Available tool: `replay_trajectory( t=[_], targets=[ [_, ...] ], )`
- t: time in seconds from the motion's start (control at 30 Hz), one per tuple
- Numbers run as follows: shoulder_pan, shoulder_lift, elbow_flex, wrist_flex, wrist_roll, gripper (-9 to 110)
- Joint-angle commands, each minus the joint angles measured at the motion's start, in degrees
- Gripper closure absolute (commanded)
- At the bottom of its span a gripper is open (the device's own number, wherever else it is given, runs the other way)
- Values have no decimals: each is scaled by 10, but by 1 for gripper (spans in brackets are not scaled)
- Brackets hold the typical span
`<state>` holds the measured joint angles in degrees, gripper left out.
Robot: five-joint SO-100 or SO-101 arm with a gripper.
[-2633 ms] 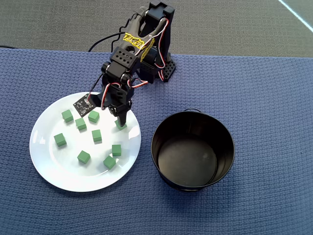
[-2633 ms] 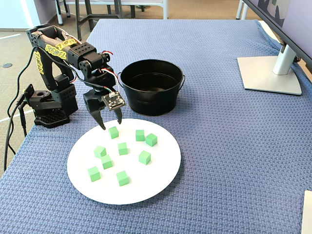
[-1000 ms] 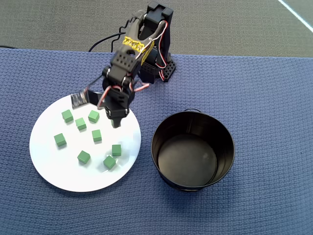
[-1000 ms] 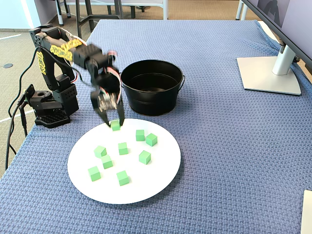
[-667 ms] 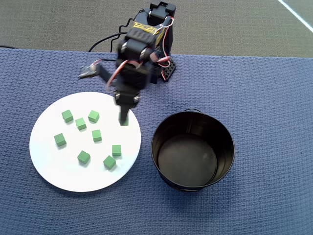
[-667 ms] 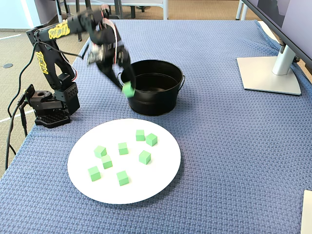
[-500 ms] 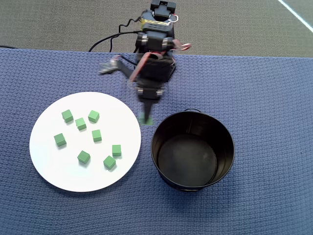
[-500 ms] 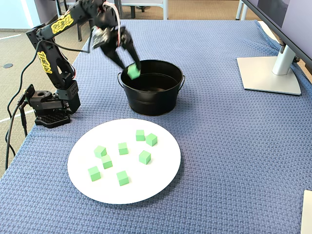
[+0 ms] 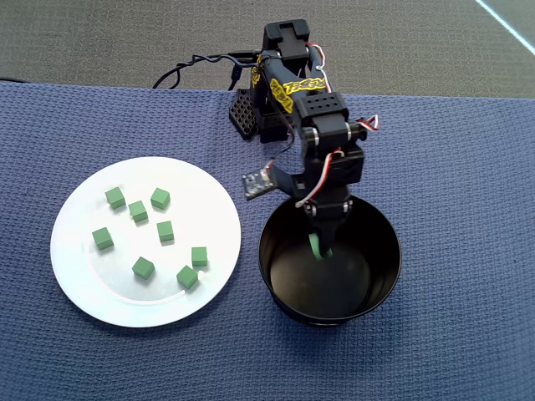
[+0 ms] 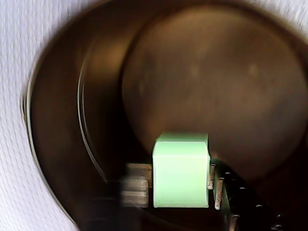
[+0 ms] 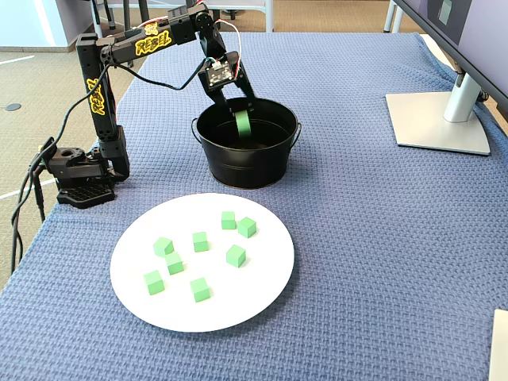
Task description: Pick up the green cubes from the white plate and place them in the black recipient
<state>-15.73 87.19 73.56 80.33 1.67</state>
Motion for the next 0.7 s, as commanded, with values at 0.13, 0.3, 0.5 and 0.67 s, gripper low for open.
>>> replay_trajectory(
  t=[0.13,0.3,0.5,0.67],
  targets=[
    [24,88,-2,4,-44,68],
    [128,177,-66,75,-46,88],
    [308,207,-35,100,-76,91],
    [395,175,123,-26,-191,90]
  ],
)
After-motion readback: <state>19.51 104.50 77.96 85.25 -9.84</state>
